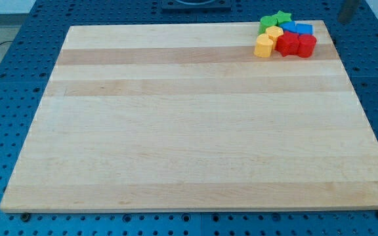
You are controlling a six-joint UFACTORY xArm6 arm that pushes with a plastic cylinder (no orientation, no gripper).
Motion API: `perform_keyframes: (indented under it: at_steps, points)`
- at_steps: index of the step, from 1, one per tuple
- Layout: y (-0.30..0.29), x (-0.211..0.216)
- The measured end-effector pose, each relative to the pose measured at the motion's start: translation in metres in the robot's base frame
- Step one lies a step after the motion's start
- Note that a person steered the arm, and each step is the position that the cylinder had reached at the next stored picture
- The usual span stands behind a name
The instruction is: Move the green star to the left side
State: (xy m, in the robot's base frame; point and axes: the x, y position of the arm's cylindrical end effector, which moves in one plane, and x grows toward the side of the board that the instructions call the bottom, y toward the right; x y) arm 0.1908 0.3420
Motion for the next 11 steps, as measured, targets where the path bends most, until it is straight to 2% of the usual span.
perform_keyframes:
  at_steps: [1, 4, 5, 6, 7, 10, 11]
  points:
    - [-0.029, 0.001]
    - [-0.285, 0.005]
    - [-0.351, 0.021]
    - [-0.365, 0.027]
    - [-0.338, 0.002]
    - [-0.224, 0.001]
    - [-0.221, 0.006]
